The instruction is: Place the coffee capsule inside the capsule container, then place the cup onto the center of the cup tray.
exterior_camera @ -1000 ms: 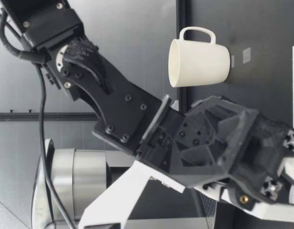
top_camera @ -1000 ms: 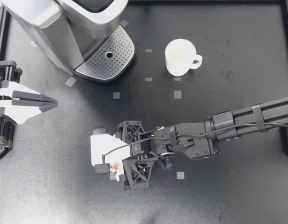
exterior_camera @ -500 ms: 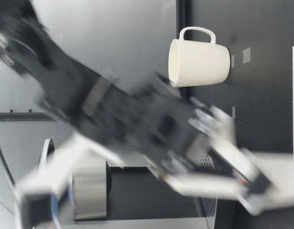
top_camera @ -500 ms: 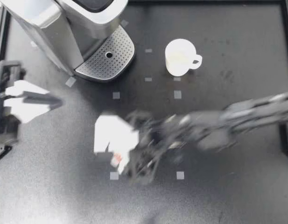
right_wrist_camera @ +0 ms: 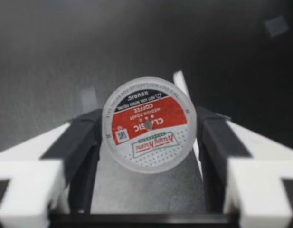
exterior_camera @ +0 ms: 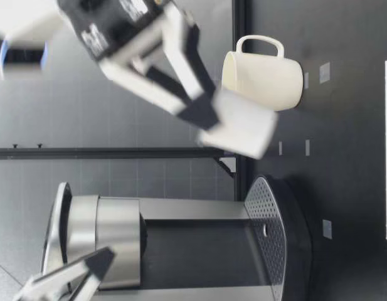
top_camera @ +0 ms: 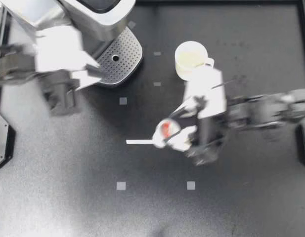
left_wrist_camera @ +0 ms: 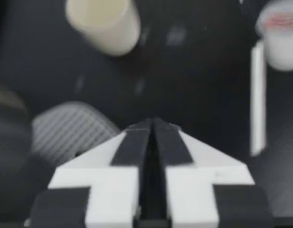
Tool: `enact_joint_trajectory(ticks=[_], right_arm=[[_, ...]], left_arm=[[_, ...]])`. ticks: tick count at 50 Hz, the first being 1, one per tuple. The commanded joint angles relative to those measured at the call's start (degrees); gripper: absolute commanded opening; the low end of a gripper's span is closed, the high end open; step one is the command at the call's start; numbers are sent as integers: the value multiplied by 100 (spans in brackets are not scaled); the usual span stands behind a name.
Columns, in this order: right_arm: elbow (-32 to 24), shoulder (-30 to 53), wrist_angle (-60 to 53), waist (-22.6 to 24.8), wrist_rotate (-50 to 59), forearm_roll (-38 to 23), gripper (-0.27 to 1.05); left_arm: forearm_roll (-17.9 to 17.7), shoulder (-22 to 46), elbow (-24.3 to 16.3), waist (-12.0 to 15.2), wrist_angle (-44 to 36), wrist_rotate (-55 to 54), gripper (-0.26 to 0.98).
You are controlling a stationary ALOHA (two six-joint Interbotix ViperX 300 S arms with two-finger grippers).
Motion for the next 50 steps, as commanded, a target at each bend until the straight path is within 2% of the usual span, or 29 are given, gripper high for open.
enact_joint_trajectory(ticks=[1,6,7,10,11,16,20,30,38,50], right_arm=[[255,-325,-527,-114,-18,0,52],[475,-448,-650,-220,-62,-18,52],[519,-466,-642,-246,-70,-26,52],[580,-501,-650,-272,-79,-88,52],[598,-510,-659,-281,-79,-105,52],[694,-527,-694,-281,-79,-255,52],[756,-536,-694,-281,-79,-343,52],[914,-545,-905,-281,-79,-413,52],[1037,-554,-1046,-308,-79,-413,52],[1063,-624,-1072,-316,-79,-413,52]], left_arm=[[650,316,-545,-316,694,-202,6],[1995,650,-905,-835,1310,-976,6],[2452,747,-949,-984,1485,-1222,6],[3401,914,-967,-1274,1907,-1705,6],[3885,1020,-967,-1406,2109,-1925,6],[5511,1556,-809,-1749,2777,-2549,6],[6240,1995,-738,-1811,3208,-2786,6],[6601,2355,-765,-1811,3586,-2927,6],[7251,2610,-624,-1828,4140,-3182,6],[7603,2707,-598,-1837,4474,-3234,6]])
